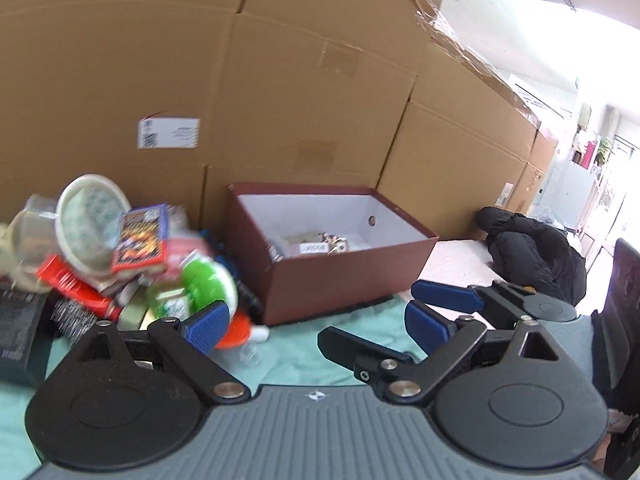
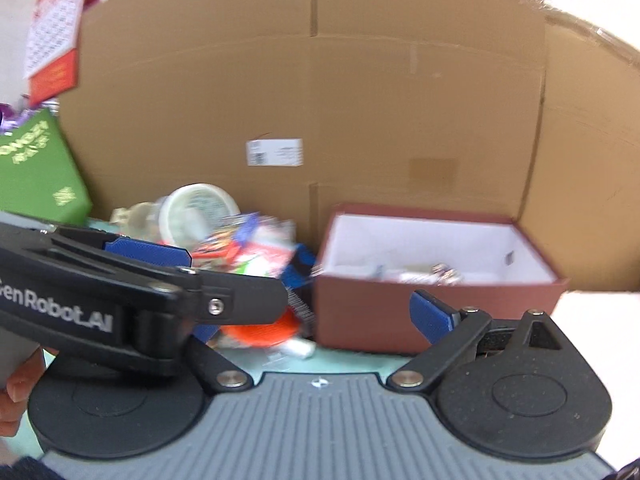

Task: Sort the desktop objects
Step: 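Move both tools back toward the pile, then grasp the wooden clothespin with the right tool while the left tool grasps the green-gold box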

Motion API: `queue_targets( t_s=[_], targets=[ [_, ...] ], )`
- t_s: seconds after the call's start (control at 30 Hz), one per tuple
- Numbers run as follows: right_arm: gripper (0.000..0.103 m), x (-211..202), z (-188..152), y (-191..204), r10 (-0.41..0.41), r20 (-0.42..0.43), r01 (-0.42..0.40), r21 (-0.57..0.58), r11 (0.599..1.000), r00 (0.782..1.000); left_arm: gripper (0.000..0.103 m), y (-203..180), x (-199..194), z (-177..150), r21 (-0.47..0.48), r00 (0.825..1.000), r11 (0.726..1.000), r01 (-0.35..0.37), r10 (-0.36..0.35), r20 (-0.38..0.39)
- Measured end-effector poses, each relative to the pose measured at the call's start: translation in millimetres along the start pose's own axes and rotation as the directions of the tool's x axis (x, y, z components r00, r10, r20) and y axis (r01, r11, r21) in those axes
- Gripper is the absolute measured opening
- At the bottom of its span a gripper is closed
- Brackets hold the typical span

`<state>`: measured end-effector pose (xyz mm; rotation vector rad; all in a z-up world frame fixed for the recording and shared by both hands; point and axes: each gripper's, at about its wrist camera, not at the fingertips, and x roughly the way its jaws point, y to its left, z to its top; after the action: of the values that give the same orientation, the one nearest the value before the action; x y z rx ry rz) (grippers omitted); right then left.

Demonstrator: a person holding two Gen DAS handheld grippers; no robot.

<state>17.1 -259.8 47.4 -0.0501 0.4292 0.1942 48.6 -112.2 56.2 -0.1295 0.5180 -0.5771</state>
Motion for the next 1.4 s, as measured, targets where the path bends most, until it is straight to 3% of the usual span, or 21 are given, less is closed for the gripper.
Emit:
queue_targets(
  t_s=[0.1,0.27,0.47,0.63,0.7,0.8,1.07,1.2,1.37,1.4],
  targets=[
    [0.095,10.4,-13.9,-15.2,0.062,-0.014,-0.061,0.054,0.997,0.998,0.098,14.5,-10.9,-26.6,-0.045,1.0,0.999,-0.027,0.027,0.001],
    [0.095,37.2,-47.7,4.3,0.107,-0.083,-0.103,0.06,0.993,0.991,0.098,44.3,-6.1,-68.7,-0.154,0.994,0.984,-0.091,0.081,-0.07],
    [0.094,54.4,-82.8,21.8,0.036,-0.185,-0.041,-0.024,0.999,0.982,0.093,82.6,20.3,-90.7,-0.269,0.974,0.947,-0.177,0.131,-0.183],
    [0.091,72.6,-93.6,20.4,-0.059,-0.22,0.046,-0.064,0.997,0.974,0.086,80.9,29.5,-90.5,-0.188,0.971,0.96,-0.206,0.177,-0.161],
    [0.088,77.1,-93.1,15.9,-0.078,-0.235,0.069,-0.048,0.996,0.969,0.065,78.3,33.1,-89.9,-0.151,0.966,0.962,-0.228,0.203,-0.161],
    [0.087,82.2,-92.9,11.2,-0.076,-0.235,0.073,-0.022,0.997,0.969,0.052,79.1,35.1,-90.7,-0.134,0.961,0.961,-0.242,0.218,-0.169],
    [0.085,84.8,-91.5,13.8,-0.06,-0.227,0.05,-0.047,0.998,0.972,0.048,80.8,26.8,-94.9,-0.126,0.974,0.979,-0.16,0.135,-0.184],
    [0.085,81.9,-90.6,12.6,-0.061,-0.219,0.054,-0.038,0.998,0.974,0.039,83.7,18.3,-98.4,-0.112,0.98,0.986,-0.121,0.101,-0.17],
    [0.085,79.9,-90.3,10.6,-0.061,-0.209,0.056,-0.027,0.998,0.976,0.041,80.6,14.5,-101.8,-0.089,0.981,0.987,-0.137,0.123,-0.152],
    [0.084,80.9,-89.9,10.7,-0.063,-0.206,0.06,-0.022,0.998,0.977,0.036,79.6,15.1,-101.4,-0.084,0.982,0.988,-0.131,0.118,-0.15]
  ],
)
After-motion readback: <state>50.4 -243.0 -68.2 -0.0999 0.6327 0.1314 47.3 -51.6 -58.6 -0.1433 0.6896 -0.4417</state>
